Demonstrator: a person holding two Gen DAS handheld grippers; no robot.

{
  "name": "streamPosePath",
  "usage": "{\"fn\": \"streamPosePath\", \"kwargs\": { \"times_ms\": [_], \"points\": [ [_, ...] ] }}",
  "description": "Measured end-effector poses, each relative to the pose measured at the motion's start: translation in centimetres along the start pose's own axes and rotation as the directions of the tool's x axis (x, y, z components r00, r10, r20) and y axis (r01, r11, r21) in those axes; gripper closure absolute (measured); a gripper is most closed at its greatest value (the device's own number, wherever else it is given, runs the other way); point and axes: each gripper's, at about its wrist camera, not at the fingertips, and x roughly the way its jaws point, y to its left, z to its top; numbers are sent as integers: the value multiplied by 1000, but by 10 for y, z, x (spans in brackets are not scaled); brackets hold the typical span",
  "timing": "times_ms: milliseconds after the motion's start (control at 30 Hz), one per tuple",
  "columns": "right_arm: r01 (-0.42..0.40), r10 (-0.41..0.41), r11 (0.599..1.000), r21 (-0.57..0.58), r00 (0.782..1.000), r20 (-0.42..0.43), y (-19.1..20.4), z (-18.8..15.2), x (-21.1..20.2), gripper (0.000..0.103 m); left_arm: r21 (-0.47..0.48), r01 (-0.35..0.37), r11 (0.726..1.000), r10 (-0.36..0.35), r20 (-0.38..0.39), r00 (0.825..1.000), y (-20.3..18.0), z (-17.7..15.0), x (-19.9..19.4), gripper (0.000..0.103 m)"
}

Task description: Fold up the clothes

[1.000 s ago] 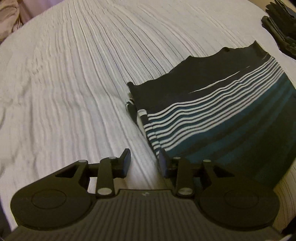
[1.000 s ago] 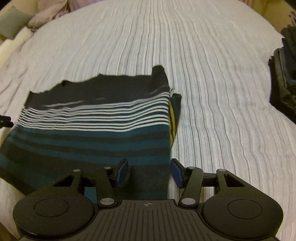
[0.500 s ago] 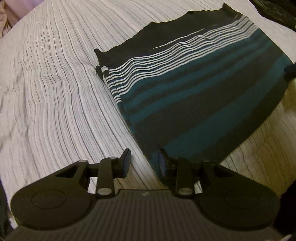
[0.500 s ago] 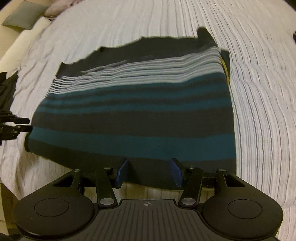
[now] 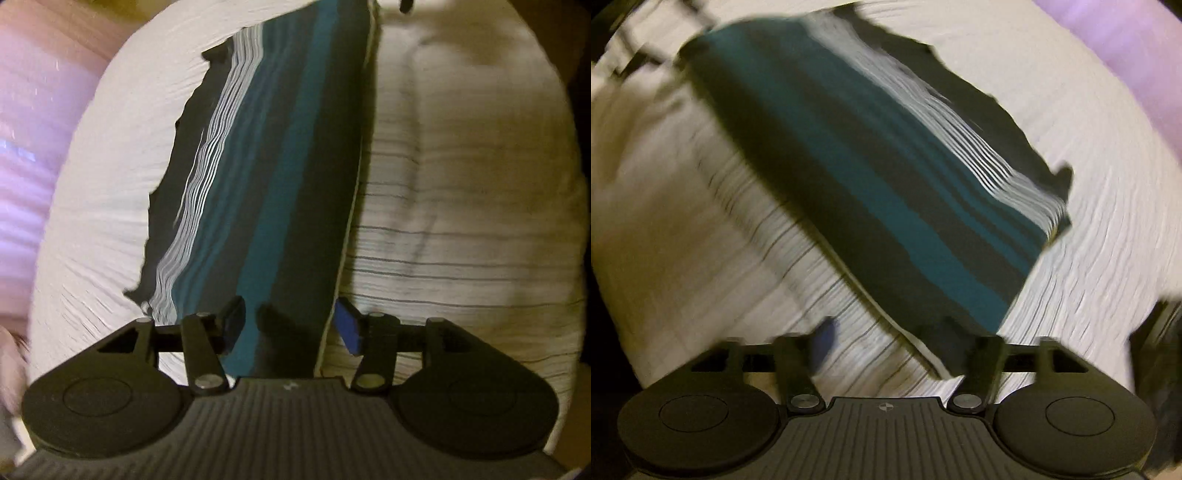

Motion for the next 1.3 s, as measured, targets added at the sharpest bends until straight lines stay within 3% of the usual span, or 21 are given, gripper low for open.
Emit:
{"fn": "streamPosePath", "kwargs": {
  "times_ms": [200, 367, 467, 567, 667, 833, 1000, 1233, 1300],
  "points": [
    [128, -125, 985, -112, 992, 31, 14, -6, 20, 22, 41, -123, 992, 123, -8, 992, -7, -4, 29, 43],
    [233, -214, 926, -296, 972, 97, 19, -21, 41, 23, -8, -188, 982, 188, -18, 982, -17, -5, 29, 44],
    [274, -229, 913, -303, 958, 175, 7, -30, 43, 34, -76, -224, 972, 220, -57, 974, -19, -3, 31, 44],
    [293, -221, 895, -337, 946, 236, 4, -39, 49, 34, -114, -252, 961, 239, -116, 964, -20, 3, 35, 44],
    [283, -211, 892, -351, 950, 231, 12, -55, 59, 34, -89, -283, 955, 270, -136, 953, -30, 8, 34, 44],
    [315, -208, 863, -395, 934, 290, 34, -87, 59, 34, -26, -337, 941, 328, -172, 929, -52, 7, 41, 44],
    [404, -297, 858, -317, 894, 336, 41, -102, 67, 34, 1, -422, 907, 418, -141, 898, -63, -9, 51, 44],
    [576, -430, 750, -326, 798, 422, 54, -93, 99, 34, 144, -538, 830, 546, -20, 837, -85, -22, 72, 46],
    [601, -446, 730, -326, 779, 440, 52, -91, 107, 34, 139, -558, 818, 565, -12, 825, -85, -22, 73, 55]
  ]
}}
